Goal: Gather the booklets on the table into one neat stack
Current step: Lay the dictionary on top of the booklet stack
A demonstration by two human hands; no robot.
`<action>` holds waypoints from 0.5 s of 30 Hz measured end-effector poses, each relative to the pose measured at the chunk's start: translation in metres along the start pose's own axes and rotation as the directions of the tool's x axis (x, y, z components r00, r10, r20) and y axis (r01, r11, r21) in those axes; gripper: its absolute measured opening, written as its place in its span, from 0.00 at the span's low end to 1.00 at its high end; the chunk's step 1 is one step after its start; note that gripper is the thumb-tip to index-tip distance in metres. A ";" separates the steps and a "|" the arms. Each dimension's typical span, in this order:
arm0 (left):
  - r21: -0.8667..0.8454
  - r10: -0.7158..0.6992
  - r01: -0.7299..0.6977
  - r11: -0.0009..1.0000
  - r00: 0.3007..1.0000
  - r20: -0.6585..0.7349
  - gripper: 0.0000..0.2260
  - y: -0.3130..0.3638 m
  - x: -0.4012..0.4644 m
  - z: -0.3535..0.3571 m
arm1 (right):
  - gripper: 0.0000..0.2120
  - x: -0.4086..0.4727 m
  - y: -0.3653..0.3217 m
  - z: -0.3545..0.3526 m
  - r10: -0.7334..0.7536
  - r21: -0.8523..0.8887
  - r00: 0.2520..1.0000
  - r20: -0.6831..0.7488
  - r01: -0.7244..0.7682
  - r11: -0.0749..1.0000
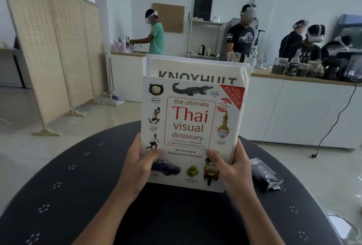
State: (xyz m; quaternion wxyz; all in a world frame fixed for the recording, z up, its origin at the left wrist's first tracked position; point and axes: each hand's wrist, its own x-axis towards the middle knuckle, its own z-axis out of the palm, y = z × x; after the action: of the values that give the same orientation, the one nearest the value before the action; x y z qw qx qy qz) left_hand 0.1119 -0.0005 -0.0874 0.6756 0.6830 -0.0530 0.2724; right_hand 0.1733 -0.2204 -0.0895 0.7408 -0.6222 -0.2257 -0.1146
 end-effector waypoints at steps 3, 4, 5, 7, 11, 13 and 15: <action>0.013 0.015 -0.015 1.000 0.999 -0.030 0.16 0.000 -0.001 0.002 | 0.15 0.001 0.001 0.001 -0.014 -0.029 1.000 -0.005 0.014 0.999; 0.023 0.023 -0.022 0.999 0.999 -0.032 0.17 0.002 -0.001 0.003 | 0.16 0.001 0.001 0.001 -0.018 -0.034 1.000 -0.006 0.018 0.999; 0.037 0.028 -0.027 0.999 0.999 -0.032 0.18 0.004 0.000 0.004 | 0.17 0.001 0.000 0.001 -0.020 -0.034 1.000 -0.008 0.019 0.999; 0.059 0.029 -0.027 0.998 0.999 -0.025 0.19 0.007 0.000 0.003 | 0.16 0.001 -0.001 0.001 -0.019 -0.013 1.000 -0.005 0.019 1.000; 0.073 -0.045 0.043 0.996 0.999 0.030 0.19 0.003 -0.001 -0.002 | 0.21 -0.002 0.001 0.001 0.024 0.016 1.000 0.016 -0.025 1.000; 0.113 -0.102 0.095 0.989 0.993 0.063 0.20 0.003 -0.002 -0.005 | 0.21 -0.003 0.005 -0.001 0.070 0.017 0.997 0.035 -0.070 0.997; 0.158 -0.142 0.130 0.979 0.987 0.071 0.20 0.003 -0.001 -0.007 | 0.20 -0.002 0.009 -0.003 0.122 0.019 0.991 0.057 -0.124 0.992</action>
State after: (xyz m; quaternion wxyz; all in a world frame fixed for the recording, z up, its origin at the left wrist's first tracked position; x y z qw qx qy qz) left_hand 0.1074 0.0053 -0.0860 0.6357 0.7453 -0.0127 0.2005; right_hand 0.1756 -0.2216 -0.0985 0.7470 -0.6294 -0.2086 -0.0488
